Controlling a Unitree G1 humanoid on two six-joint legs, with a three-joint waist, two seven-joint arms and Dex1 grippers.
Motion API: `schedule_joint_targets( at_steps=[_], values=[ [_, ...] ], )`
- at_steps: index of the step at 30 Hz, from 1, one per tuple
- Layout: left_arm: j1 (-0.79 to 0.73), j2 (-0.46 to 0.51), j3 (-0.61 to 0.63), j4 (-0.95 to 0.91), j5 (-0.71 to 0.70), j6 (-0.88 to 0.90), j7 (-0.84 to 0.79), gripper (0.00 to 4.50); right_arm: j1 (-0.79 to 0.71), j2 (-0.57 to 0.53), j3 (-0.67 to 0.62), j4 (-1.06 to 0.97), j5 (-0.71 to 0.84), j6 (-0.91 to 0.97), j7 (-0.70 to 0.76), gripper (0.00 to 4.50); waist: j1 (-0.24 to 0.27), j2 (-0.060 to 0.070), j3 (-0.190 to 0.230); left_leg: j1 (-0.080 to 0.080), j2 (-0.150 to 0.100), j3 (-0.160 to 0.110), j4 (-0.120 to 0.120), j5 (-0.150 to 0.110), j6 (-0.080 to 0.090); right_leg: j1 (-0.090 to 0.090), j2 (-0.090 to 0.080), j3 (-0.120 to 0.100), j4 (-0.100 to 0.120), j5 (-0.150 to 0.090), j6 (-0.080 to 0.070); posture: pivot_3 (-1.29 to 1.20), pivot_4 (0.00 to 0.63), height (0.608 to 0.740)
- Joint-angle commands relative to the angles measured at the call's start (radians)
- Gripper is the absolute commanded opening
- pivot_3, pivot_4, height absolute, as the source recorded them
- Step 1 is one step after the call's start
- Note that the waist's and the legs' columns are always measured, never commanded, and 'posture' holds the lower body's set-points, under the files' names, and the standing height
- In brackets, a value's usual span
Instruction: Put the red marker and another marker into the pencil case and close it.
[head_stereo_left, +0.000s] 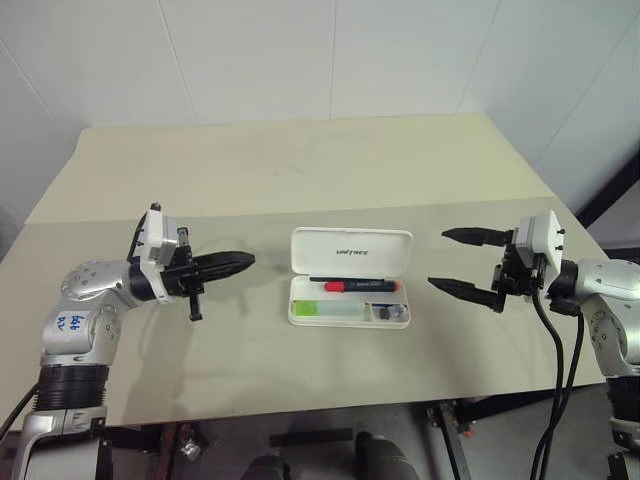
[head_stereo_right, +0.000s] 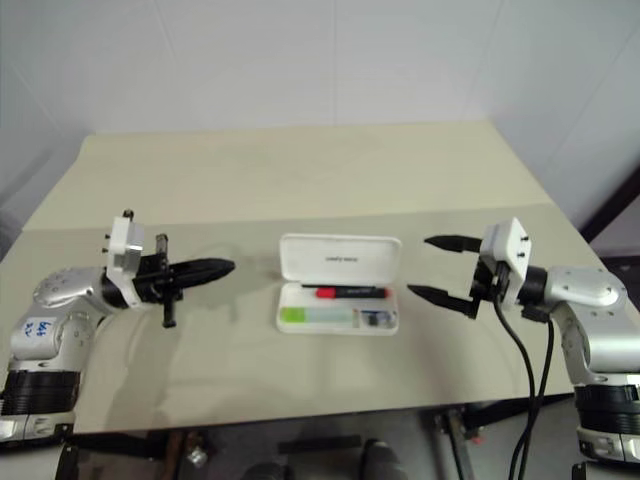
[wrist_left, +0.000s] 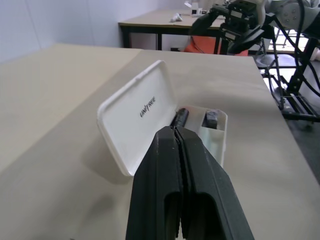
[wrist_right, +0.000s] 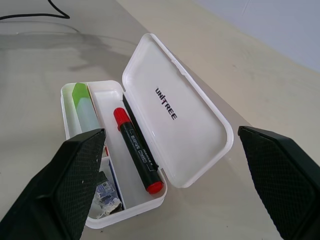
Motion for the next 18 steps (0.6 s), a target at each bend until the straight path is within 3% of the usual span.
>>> schedule_joint_targets(
  at_steps=[1,11,18],
  values=[
    [-0.068,-0.033,-0.017,0.055,0.051,-0.03,0.082,0.01,-0.009,-0.015,-0.021,-0.025,0.009,-0.014,-0.013,4.5,0.002,0.0,0.0,0.0,0.0,0.0,0.0,0.0,0.0,0.0,0.0,0.0,-0.001,0.0,0.0,0.0,0.15,0.74],
    [-0.24,-0.177,-0.146,0.307,0.253,-0.132,0.249,0.01,-0.008,-0.01,-0.009,-0.044,0.001,-0.012,-0.033,4.5,0.013,0.0,0.0,-0.001,-0.001,0.001,0.001,0.0,0.0,0.0,0.0,0.0,0.001,0.001,0.001,0.0,0.15,0.74],
    [-0.279,-0.215,-0.167,0.366,0.261,-0.207,0.192,0.01,0.015,-0.008,-0.012,-0.078,0.006,-0.003,-0.052,4.5,0.019,0.0,0.0,-0.001,-0.001,0.001,0.001,0.0,0.0,0.0,0.0,0.0,0.0,0.001,0.002,0.0,0.15,0.74]
  ],
)
